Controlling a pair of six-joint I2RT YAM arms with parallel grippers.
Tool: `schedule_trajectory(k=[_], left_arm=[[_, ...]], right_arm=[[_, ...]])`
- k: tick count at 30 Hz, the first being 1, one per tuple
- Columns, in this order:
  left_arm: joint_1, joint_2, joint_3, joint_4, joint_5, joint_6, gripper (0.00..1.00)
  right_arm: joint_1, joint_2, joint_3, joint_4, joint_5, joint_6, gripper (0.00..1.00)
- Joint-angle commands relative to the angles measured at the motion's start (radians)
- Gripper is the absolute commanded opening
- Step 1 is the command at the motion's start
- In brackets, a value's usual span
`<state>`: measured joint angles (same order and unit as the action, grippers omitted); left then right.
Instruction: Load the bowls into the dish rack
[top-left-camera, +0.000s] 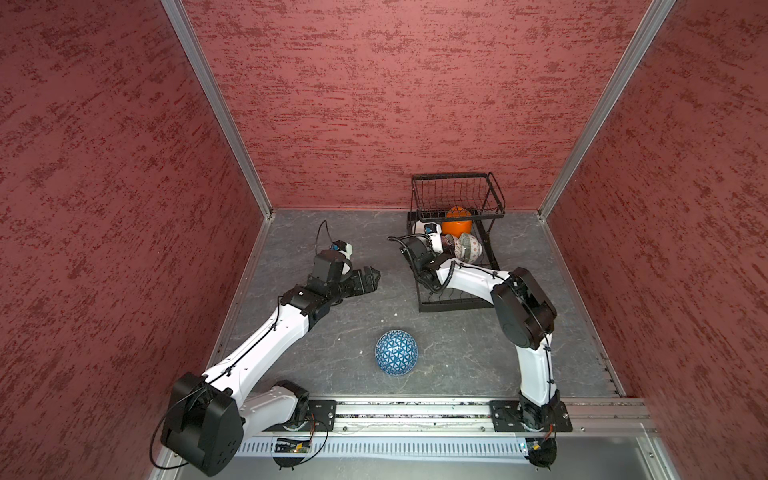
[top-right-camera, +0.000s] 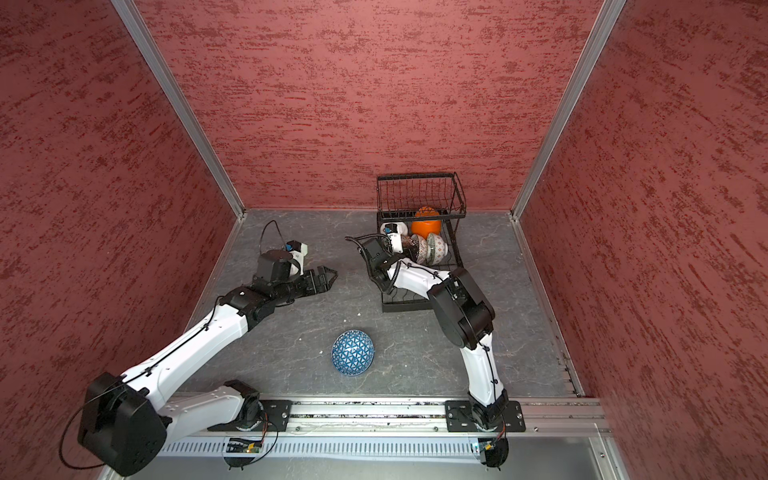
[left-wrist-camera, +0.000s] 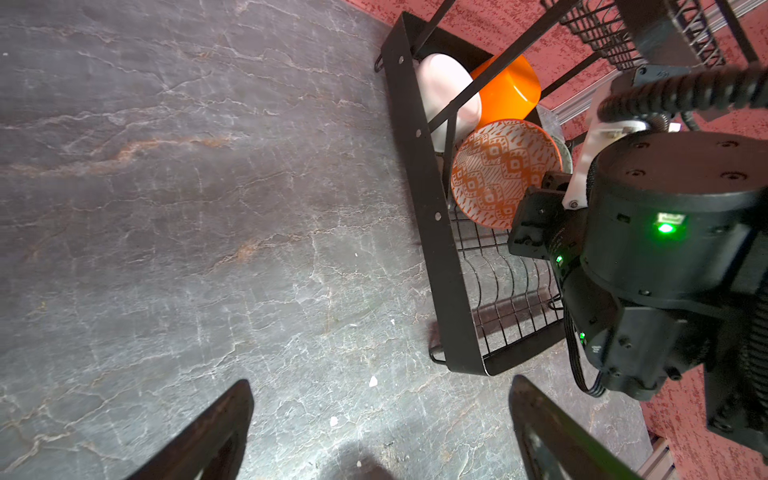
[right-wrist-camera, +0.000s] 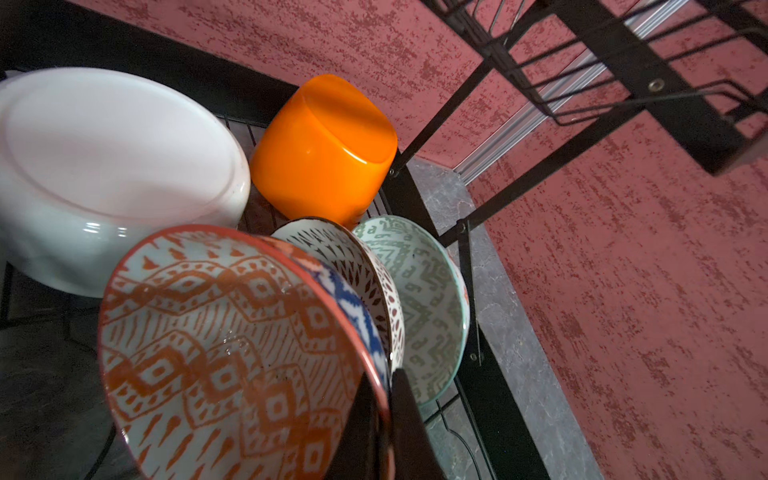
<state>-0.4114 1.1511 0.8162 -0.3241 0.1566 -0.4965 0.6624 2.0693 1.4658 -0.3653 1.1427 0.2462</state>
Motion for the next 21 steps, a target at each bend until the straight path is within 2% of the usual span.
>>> schedule_trajectory(k=[1, 21], left_arm=[[0.011, -0.010, -0.012, -0.004, 0.009, 0.007, 0.96], [0.048, -0.011, -0.029, -0.007, 0.035, 0.022, 0.96]], right_arm=[[0.007, 0.019, 0.046, 0.075, 0.113, -0.024, 0.00], [0.015, 0.089, 0.030, 0.343, 0.165, -0.209, 0.00]])
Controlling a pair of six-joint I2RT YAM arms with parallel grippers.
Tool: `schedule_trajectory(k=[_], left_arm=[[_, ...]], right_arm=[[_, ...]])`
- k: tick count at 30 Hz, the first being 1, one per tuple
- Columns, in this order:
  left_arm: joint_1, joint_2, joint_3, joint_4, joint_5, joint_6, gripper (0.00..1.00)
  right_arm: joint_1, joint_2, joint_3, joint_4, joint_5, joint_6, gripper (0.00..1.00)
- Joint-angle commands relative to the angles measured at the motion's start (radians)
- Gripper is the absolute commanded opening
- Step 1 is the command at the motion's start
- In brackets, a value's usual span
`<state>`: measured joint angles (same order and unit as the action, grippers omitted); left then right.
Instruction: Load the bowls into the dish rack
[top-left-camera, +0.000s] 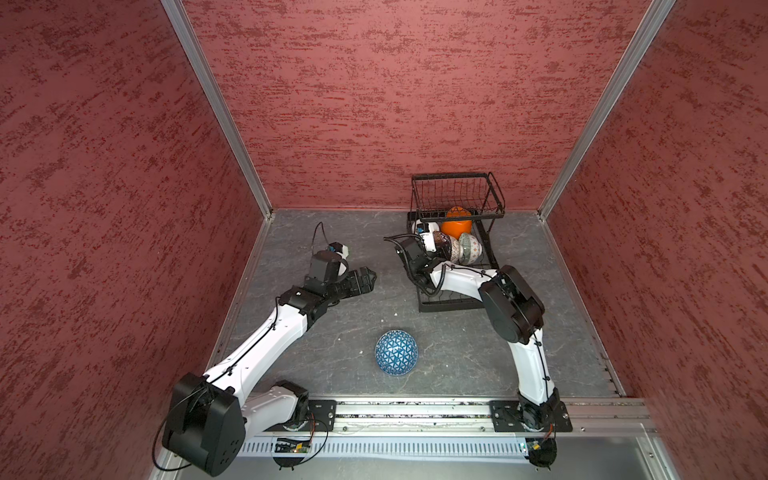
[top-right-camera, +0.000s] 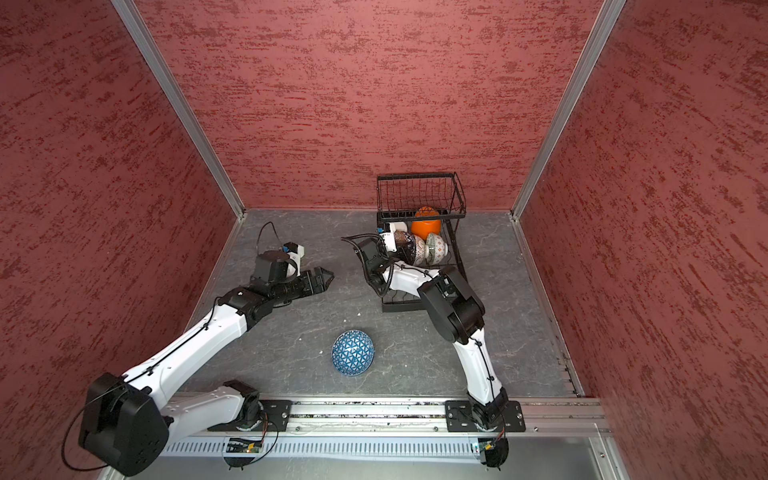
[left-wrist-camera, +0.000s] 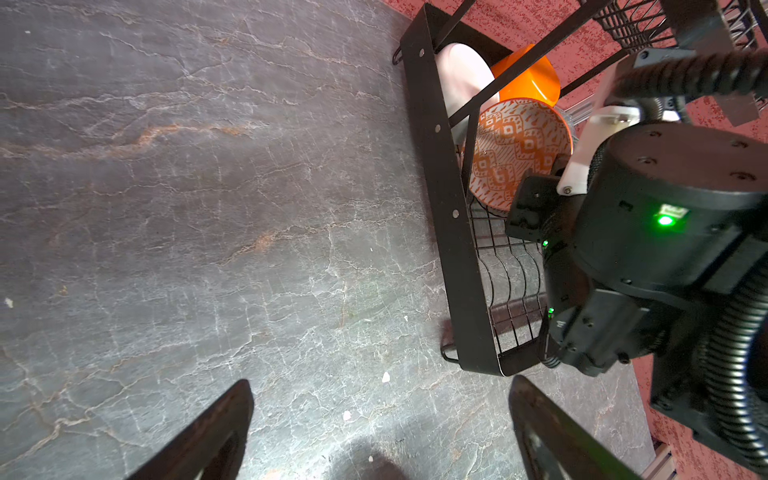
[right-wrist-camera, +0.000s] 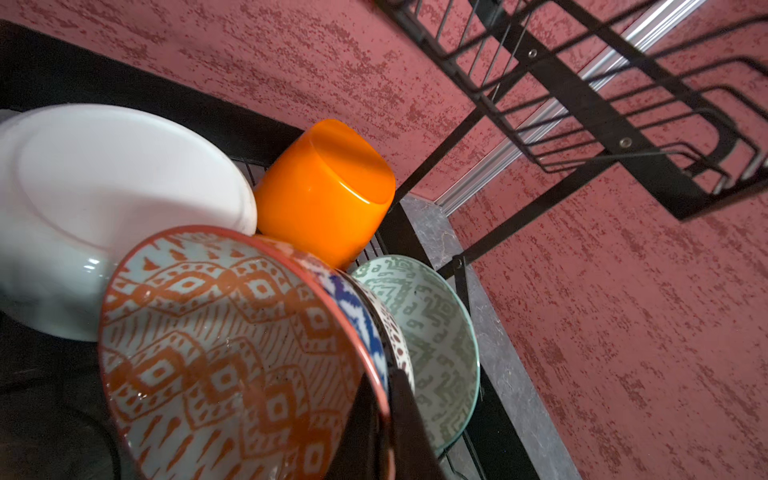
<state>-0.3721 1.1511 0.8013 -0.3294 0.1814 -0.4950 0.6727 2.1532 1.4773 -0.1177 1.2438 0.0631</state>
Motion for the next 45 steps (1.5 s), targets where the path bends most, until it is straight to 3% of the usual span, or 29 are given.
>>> schedule_trajectory(k=[1, 9, 29, 45], left_arm=[[0.009, -0.011, -0.015, -0.002, 0.010, 0.019, 0.96], [0.015, -0.010, -0.021, -0.003, 0.010, 0.016, 0.96], [0.022, -0.010, -0.028, -0.004, 0.009, 0.017, 0.96], [0.035, -0.016, -0.037, -0.002, 0.008, 0.024, 0.96]], right_arm=[[0.005, 0.011, 0.018, 0.104, 0.067, -0.028, 0.00], [0.009, 0.037, 0.017, 0.096, 0.056, -0.006, 0.00], [0.040, 0.072, 0.048, -0.117, -0.016, 0.211, 0.00], [0.076, 0.105, 0.069, -0.139, 0.020, 0.203, 0.00]])
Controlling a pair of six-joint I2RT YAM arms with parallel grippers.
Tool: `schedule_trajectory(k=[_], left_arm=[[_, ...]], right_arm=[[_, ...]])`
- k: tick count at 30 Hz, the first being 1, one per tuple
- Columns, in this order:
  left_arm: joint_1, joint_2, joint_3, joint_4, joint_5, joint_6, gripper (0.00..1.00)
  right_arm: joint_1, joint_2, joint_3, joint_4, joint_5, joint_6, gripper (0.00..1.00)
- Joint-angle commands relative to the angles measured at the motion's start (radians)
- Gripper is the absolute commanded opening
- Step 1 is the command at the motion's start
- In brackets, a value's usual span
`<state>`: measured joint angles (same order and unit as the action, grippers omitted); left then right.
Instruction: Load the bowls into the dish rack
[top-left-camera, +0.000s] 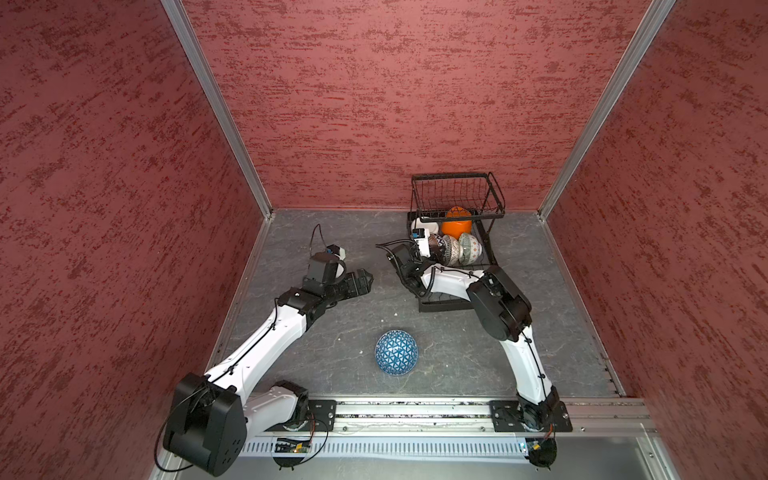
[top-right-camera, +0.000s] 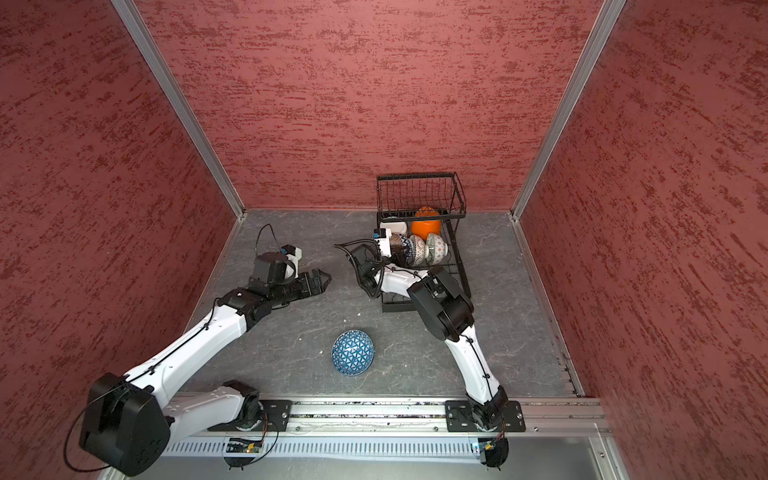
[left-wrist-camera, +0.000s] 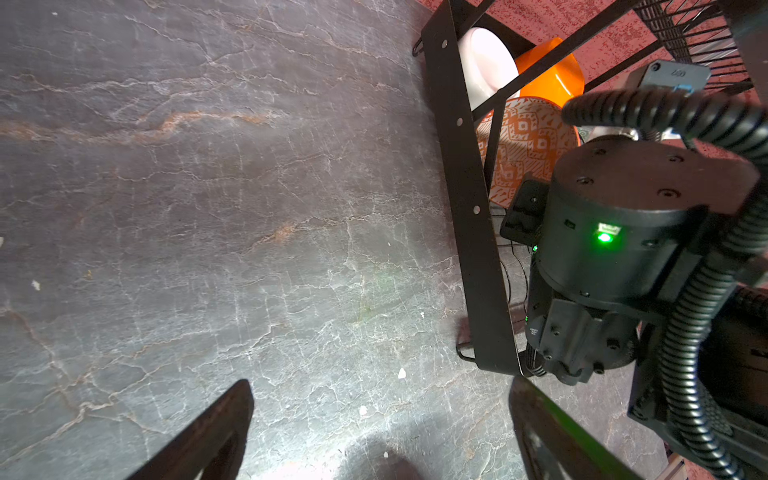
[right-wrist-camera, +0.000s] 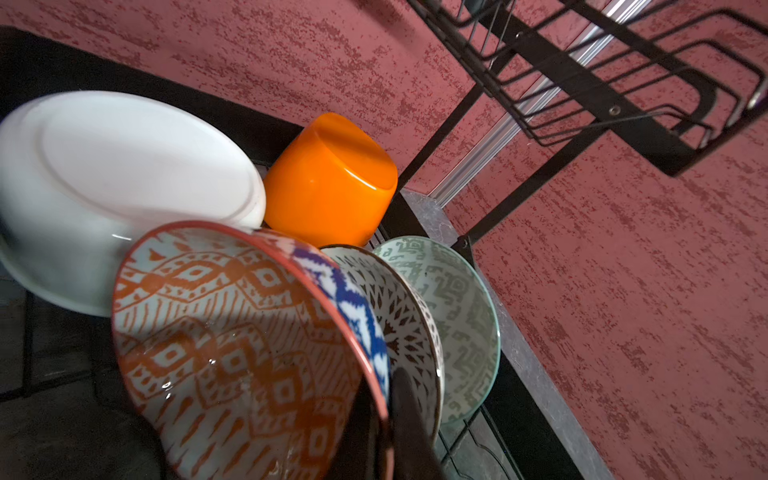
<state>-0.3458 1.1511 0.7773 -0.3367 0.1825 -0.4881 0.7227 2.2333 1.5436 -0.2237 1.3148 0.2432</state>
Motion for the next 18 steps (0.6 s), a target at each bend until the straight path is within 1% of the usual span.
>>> schedule_trajectory(k=[1, 4, 7, 15, 18], left_arm=[[0.010, -0.016, -0.012, 0.005, 0.007, 0.017, 0.96], [0.013, -0.016, -0.014, 0.005, 0.008, 0.017, 0.96], [0.015, -0.016, -0.015, 0.005, 0.008, 0.017, 0.96], [0.018, -0.024, -0.022, 0.001, 0.008, 0.016, 0.96], [0.021, -0.027, -0.023, 0.001, 0.007, 0.016, 0.96]], right_arm=[[0.029, 0.025, 0.004, -0.032, -0.056, 0.021, 0.00], [0.041, 0.023, 0.006, -0.029, -0.067, 0.018, 0.01], [0.049, 0.021, 0.015, -0.040, -0.079, 0.025, 0.05], [0.060, 0.019, 0.032, -0.105, -0.089, 0.094, 0.21], [0.059, 0.017, 0.033, -0.130, -0.091, 0.120, 0.26]])
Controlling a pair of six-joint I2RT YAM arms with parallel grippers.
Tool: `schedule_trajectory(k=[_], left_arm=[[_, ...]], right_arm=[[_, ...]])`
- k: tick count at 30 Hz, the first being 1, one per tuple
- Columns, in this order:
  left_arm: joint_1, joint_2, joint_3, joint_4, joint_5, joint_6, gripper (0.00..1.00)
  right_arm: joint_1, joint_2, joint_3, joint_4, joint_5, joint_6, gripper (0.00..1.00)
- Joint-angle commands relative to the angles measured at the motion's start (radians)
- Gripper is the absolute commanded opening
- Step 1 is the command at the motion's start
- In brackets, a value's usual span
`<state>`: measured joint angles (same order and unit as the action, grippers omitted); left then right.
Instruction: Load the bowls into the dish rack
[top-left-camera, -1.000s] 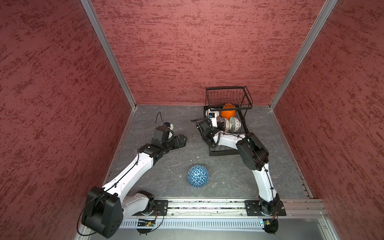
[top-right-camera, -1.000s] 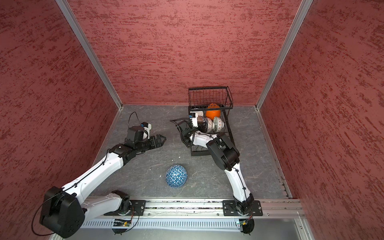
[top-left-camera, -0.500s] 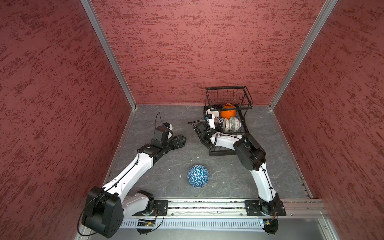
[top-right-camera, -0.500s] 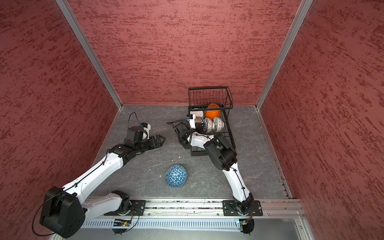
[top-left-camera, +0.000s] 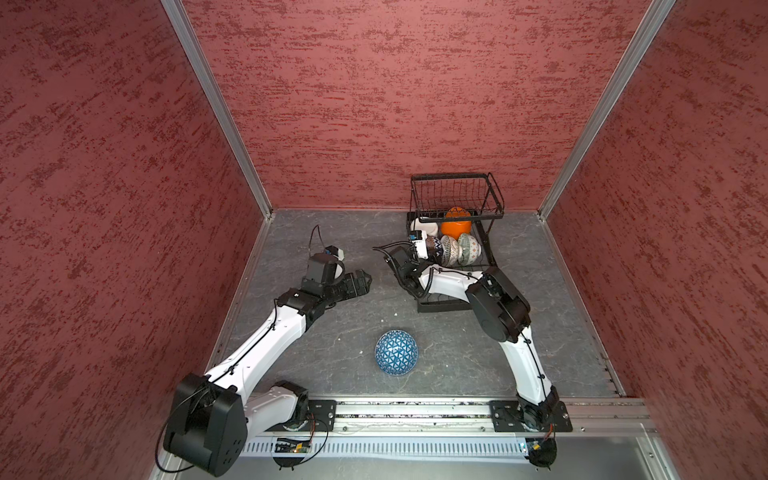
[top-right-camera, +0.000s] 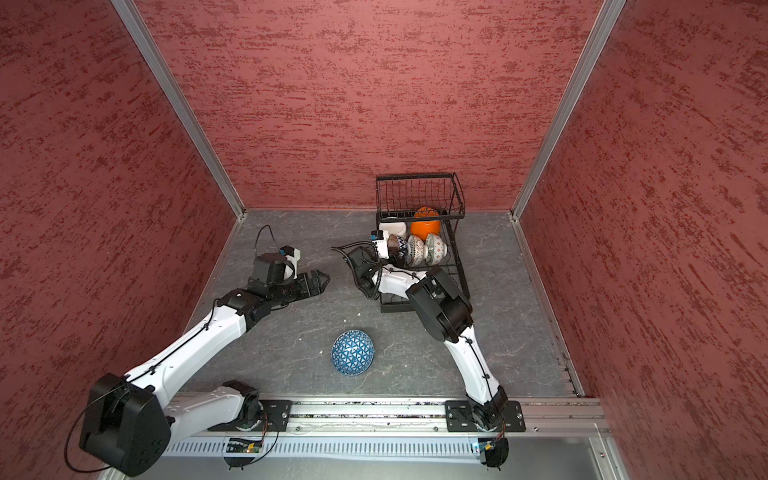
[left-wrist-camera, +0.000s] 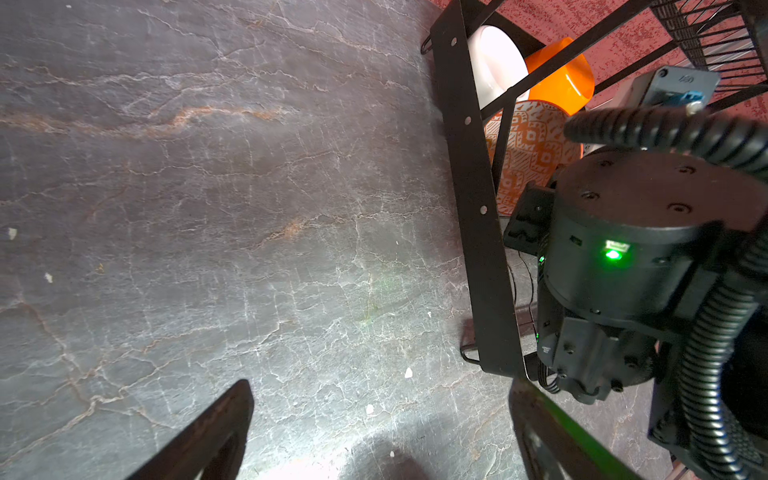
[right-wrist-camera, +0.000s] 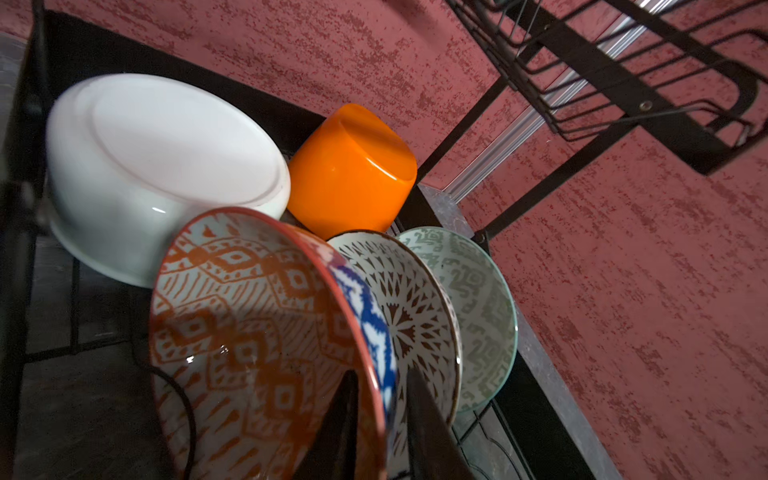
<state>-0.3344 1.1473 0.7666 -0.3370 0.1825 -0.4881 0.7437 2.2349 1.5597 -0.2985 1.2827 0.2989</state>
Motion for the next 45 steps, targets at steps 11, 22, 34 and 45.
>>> schedule_trajectory(k=[11, 22, 34, 45], left_arm=[[0.012, -0.025, -0.011, 0.004, 0.006, 0.010, 0.96], [0.014, -0.024, -0.019, 0.006, 0.005, 0.009, 0.96], [0.015, -0.035, -0.027, 0.010, 0.006, 0.005, 0.96], [0.014, -0.049, -0.030, 0.002, 0.002, 0.006, 0.96]], right_arm=[[0.038, 0.008, 0.022, -0.062, -0.063, 0.068, 0.37], [0.040, -0.033, 0.019, -0.047, -0.100, 0.042, 0.46], [0.041, -0.065, 0.022, -0.056, -0.127, 0.033, 0.63], [0.041, -0.082, 0.022, -0.057, -0.138, 0.025, 0.73]])
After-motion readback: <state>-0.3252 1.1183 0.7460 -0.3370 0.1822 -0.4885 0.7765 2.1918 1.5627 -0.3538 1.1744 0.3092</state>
